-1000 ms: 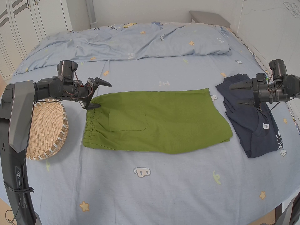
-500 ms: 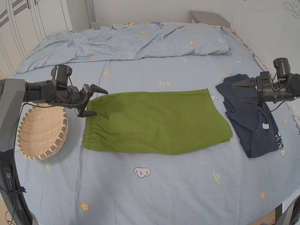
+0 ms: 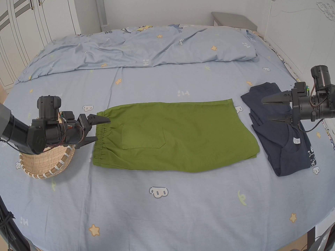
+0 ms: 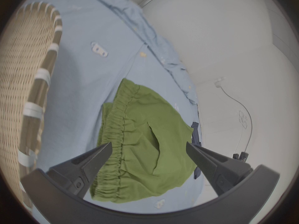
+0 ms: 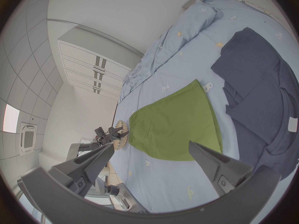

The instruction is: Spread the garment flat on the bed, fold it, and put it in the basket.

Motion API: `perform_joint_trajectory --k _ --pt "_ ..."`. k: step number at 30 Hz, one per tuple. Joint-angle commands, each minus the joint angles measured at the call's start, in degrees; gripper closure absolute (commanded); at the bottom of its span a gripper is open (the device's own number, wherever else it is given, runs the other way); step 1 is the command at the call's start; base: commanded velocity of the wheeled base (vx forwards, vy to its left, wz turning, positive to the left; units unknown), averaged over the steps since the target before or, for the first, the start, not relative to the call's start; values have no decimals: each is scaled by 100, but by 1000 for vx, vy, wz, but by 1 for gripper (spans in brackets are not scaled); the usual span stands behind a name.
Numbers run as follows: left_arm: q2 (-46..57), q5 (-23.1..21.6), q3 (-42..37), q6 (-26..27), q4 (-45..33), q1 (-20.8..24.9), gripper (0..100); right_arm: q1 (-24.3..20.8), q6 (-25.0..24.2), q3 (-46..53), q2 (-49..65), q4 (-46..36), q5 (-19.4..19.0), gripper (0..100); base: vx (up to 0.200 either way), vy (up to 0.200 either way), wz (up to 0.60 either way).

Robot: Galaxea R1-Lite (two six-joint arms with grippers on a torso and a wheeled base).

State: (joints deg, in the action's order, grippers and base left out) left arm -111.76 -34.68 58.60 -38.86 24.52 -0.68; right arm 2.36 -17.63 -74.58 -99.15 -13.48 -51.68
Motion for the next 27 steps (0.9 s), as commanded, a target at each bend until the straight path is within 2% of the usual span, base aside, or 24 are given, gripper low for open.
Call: perform_joint_trajectory --k 1,18,24,27 --pt "-135 102 -1589 661 1917 -222 0 -245 31 787 739 30 8 0 0 0 0" --pt "-654 251 -1334 705 1987 -46 0 -184 23 805 730 214 8 0 0 0 0" --pt "-768 225 -1228 626 2084 -11 0 -201 23 805 695 214 26 0 0 0 0" --pt "-926 181 -1079 327 2092 -20 0 -228 23 814 686 214 35 0 0 0 0"
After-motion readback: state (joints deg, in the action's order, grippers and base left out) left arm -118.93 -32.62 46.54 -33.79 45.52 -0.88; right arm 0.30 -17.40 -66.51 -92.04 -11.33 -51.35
